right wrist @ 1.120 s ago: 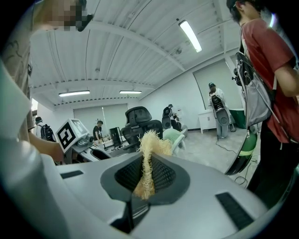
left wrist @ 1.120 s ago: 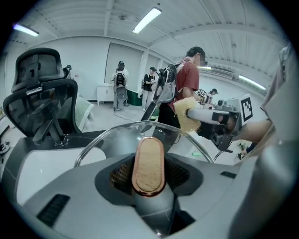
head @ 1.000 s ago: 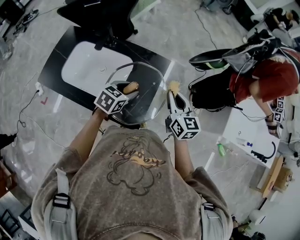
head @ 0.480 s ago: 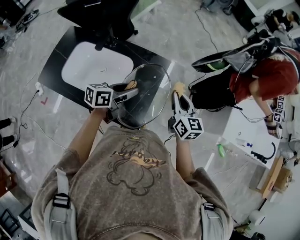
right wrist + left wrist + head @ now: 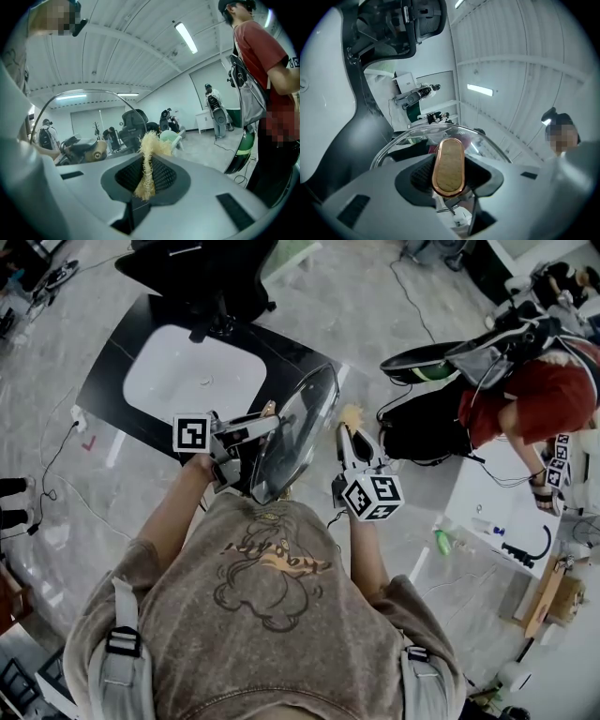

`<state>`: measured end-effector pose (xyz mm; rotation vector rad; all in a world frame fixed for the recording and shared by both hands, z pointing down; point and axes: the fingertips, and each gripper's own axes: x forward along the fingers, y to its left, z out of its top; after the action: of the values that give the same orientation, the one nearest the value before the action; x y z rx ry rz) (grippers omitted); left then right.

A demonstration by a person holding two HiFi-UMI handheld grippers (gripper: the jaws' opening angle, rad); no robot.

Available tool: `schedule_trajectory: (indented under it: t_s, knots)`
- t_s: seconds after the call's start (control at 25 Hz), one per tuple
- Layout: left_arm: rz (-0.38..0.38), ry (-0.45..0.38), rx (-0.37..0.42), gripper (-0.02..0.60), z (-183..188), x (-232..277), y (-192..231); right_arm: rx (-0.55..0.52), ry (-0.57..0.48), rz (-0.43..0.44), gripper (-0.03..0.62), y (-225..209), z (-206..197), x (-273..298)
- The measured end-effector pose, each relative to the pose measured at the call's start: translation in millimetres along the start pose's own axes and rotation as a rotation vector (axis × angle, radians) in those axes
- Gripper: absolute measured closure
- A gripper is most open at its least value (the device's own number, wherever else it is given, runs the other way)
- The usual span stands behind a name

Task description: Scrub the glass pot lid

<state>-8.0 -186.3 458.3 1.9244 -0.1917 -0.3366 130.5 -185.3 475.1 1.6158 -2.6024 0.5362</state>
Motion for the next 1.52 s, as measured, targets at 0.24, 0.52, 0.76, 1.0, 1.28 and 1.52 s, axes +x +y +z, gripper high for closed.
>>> schedule_trajectory:
  t_s: [0.24, 0.52, 0.76, 1.0, 1.28, 1.52]
  knots:
    - [0.002, 0.025, -0.008, 0.4, -8.6, 3.8, 2.6, 0.009, -0.017, 0.041, 0.553, 6.4, 4.2, 4.5]
    - [-0.041, 0.038, -0.032, 0.4, -17.6, 8.8, -3.6, 0.03, -0.071, 0.135, 0.553, 25.3, 28.6, 13.2]
    - [-0.072, 0.067, -0.051, 0.4, -24.5, 13.9, -7.8, 0.073, -0.124, 0.204, 0.553, 41.7, 52.9, 21.2]
    - [-0.062, 0.112, -0.027, 0.4, -29.1, 17.6, -6.2, 0.085, -0.131, 0.19, 0.553, 42.2, 55.9, 22.0]
    - [-0.111, 0.117, -0.057, 0.4, -27.2, 18.7, -10.1, 0.064, -0.146, 0.188, 0.553, 43.5, 59.7, 28.2]
    - [-0.154, 0.105, -0.088, 0.4, -27.7, 21.9, -17.7, 0.036, -0.139, 0.18, 0.553, 38.4, 59.7, 34.6]
